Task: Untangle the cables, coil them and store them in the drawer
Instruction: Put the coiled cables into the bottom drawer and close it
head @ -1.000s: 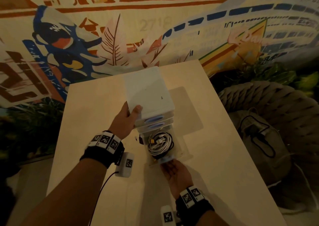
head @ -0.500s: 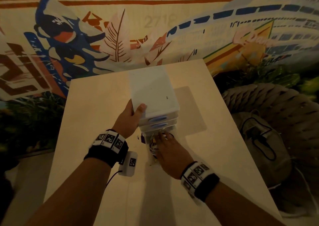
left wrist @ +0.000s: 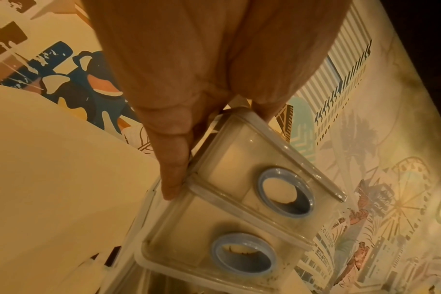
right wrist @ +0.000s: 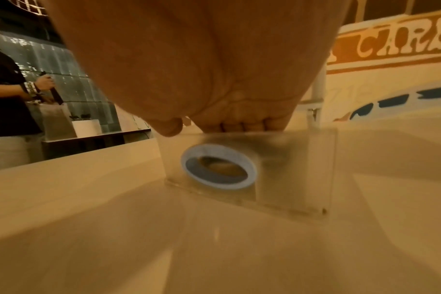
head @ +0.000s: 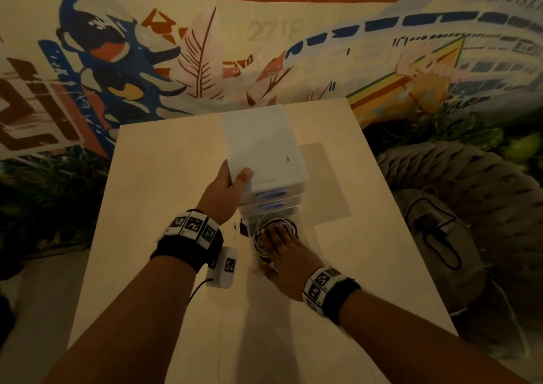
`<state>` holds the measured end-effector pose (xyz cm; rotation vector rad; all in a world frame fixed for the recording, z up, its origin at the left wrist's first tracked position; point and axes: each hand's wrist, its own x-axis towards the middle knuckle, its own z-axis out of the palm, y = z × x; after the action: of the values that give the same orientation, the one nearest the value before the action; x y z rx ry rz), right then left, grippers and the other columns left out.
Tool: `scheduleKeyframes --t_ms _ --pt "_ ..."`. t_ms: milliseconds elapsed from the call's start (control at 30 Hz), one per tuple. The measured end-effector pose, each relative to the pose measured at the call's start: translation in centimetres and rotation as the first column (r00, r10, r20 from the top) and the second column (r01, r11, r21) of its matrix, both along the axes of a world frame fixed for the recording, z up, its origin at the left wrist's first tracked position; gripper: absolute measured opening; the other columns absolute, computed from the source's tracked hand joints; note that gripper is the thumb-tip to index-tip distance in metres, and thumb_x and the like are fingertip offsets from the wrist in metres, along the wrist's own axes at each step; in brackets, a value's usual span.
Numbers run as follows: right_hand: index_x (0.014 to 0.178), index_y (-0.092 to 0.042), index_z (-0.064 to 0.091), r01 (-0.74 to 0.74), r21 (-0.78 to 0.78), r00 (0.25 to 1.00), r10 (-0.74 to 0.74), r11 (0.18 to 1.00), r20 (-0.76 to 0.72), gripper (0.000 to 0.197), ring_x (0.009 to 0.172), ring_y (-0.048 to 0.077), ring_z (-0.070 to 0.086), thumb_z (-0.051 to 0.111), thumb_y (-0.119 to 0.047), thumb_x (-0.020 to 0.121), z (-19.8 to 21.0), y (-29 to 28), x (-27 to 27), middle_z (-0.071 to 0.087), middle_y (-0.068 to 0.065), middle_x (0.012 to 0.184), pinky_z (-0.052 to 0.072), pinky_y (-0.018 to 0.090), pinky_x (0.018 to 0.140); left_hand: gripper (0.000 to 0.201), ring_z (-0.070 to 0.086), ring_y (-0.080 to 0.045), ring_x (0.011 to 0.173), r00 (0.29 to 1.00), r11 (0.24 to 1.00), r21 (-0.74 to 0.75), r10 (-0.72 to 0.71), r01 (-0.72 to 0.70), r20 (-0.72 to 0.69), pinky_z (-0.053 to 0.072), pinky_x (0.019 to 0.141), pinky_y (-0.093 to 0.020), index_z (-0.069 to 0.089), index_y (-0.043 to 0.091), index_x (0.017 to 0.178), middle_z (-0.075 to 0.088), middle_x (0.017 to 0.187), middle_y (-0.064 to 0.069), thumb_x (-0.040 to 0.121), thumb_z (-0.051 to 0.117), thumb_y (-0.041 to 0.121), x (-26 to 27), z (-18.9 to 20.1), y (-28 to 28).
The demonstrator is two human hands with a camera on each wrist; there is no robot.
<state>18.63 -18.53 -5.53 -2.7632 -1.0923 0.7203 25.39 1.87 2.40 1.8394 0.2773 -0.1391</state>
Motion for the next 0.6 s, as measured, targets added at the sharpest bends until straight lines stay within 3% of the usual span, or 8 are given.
scheduleKeyframes --t_ms 100,133,233,300,400,500,533,600 --pt "0.159 -0.013 -0.007 0.011 -0.033 1.000 -0.011 0.999 -0.009 0.078 0.153 0.033 -0.007 0.018 -0.058 0.099 0.7 0.4 0.2 -0.006 0.013 0.167 -0.004 0.045 0.125 0.079 0.062 -0.022 0.117 1.000 1.000 0.017 0.003 -0.003 -0.007 0.052 0.099 -0.054 0.044 0.044 0.137 0.062 0.131 0.009 0.072 0.053 0.088 0.0 0.1 0.0" --pt "0.159 -0.013 -0.006 0.017 -0.027 1.000 -0.018 0.999 -0.016 0.079 0.154 0.033 -0.007 0.018 -0.058 0.099 1.1 0.5 0.2 -0.005 0.013 0.167 -0.003 0.045 0.125 0.079 0.062 -0.023 0.117 1.000 1.000 0.020 0.007 -0.007 -0.010 0.052 0.099 -0.055 0.044 0.045 0.136 0.062 0.131 0.009 0.071 0.053 0.089 -0.1 0.1 0.0" --pt "0.159 -0.012 -0.001 0.040 0.050 0.998 -0.037 0.998 -0.052 0.093 0.154 0.033 -0.003 -0.003 -0.065 0.082 1.2 0.3 0.6 0.000 0.012 0.167 0.001 0.046 0.126 0.075 0.061 -0.024 0.117 1.000 0.999 0.034 0.014 -0.014 -0.007 0.052 0.098 -0.055 0.043 0.046 0.136 0.061 0.133 0.007 0.074 0.052 0.086 -0.1 0.2 -0.1" --pt "0.160 -0.011 0.003 0.059 0.113 0.997 -0.052 0.992 -0.062 0.095 0.154 0.032 0.000 -0.005 -0.063 0.081 0.8 0.1 0.7 0.003 0.013 0.167 0.006 0.047 0.125 0.072 0.062 -0.026 0.115 1.000 0.998 0.060 0.007 -0.007 0.000 0.053 0.097 -0.055 0.042 0.043 0.138 0.061 0.132 0.005 0.077 0.049 0.082 -0.1 0.3 -0.2" --pt "0.159 -0.010 0.006 0.107 0.185 0.994 -0.106 0.977 -0.018 0.075 0.154 0.029 0.000 0.007 -0.053 0.098 1.5 -0.5 0.3 0.003 0.011 0.167 0.005 0.044 0.126 0.073 0.062 -0.025 0.115 1.000 0.999 0.053 0.013 -0.013 -0.002 0.053 0.097 -0.055 0.043 0.041 0.138 0.061 0.131 0.005 0.077 0.049 0.081 -0.1 0.5 -0.3" --pt "0.160 -0.015 0.002 0.156 0.286 0.988 -0.151 0.945 -0.041 0.061 0.154 0.018 -0.007 0.022 -0.042 0.108 3.1 -1.7 -0.6 -0.003 0.000 0.166 -0.004 0.030 0.124 0.072 0.062 -0.025 0.115 1.000 0.999 0.043 0.019 -0.018 -0.010 0.053 0.097 -0.055 0.044 0.043 0.136 0.061 0.130 0.006 0.077 0.051 0.082 -0.2 0.4 -0.2" --pt "0.160 -0.017 0.006 0.171 0.338 0.985 -0.160 0.925 -0.059 0.060 0.153 0.014 -0.002 0.024 -0.042 0.108 3.5 -2.3 -1.0 0.001 -0.003 0.165 0.000 0.028 0.124 0.074 0.062 -0.024 0.116 1.000 0.999 0.033 0.016 -0.016 -0.013 0.053 0.097 -0.056 0.045 0.044 0.135 0.061 0.130 0.008 0.074 0.052 0.085 -0.2 0.4 -0.2" --pt "0.152 -0.018 0.037 0.256 0.488 0.965 -0.252 0.835 -0.075 0.055 0.144 0.010 0.033 0.029 -0.044 0.104 3.8 -3.5 -2.4 0.036 -0.004 0.157 0.028 0.028 0.118 0.080 0.061 -0.024 0.116 1.000 1.000 0.019 0.013 -0.013 -0.016 0.052 0.098 -0.056 0.044 0.044 0.135 0.061 0.131 0.009 0.070 0.053 0.090 -0.2 0.3 -0.2"
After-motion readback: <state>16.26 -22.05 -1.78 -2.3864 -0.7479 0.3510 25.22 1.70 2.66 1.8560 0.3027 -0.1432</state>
